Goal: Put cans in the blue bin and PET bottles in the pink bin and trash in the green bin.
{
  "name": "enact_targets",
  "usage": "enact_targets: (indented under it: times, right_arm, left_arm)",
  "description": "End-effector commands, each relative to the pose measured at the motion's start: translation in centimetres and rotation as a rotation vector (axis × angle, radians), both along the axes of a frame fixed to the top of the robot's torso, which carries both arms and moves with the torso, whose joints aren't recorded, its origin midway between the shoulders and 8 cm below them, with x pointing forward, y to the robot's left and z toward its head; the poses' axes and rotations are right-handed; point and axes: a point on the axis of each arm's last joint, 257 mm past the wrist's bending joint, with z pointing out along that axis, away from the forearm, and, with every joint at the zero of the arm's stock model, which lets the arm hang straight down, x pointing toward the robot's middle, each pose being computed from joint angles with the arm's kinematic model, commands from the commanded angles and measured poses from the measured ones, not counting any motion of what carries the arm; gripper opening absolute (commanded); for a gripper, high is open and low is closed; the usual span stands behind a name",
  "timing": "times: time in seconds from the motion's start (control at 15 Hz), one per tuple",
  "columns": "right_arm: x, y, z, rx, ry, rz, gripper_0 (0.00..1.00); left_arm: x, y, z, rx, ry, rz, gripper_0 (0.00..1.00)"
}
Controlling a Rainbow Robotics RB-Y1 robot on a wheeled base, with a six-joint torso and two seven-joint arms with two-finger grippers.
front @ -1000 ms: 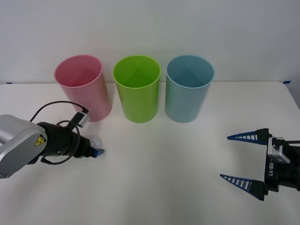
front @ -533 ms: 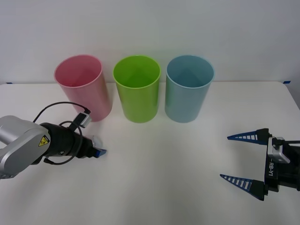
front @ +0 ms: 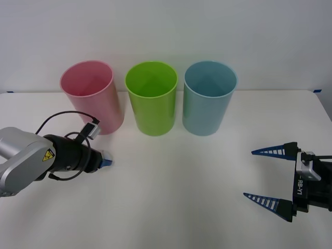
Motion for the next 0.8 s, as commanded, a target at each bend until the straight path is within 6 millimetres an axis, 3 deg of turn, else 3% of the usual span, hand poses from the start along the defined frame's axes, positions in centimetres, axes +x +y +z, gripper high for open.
enact_targets:
  times: [0.07, 0.47, 0.8]
  right_arm:
    - [0.0, 0.0, 0.0, 0.000, 0.000, 0.000, 1.00]
    - [0.0, 0.0, 0.0, 0.000, 0.000, 0.000, 1.00]
    - [0.0, 0.0, 0.0, 0.000, 0.000, 0.000, 1.00]
  left_arm:
    - [0.1, -0.1, 0.0, -0.007, -0.009, -0.006, 0.00]
    - [-0.3, -1.5, 0.6, -0.048, -0.073, -0.125, 0.00]
    - [-0.1, -1.2, 1.1, -0.119, -0.137, -0.188, 0.00]
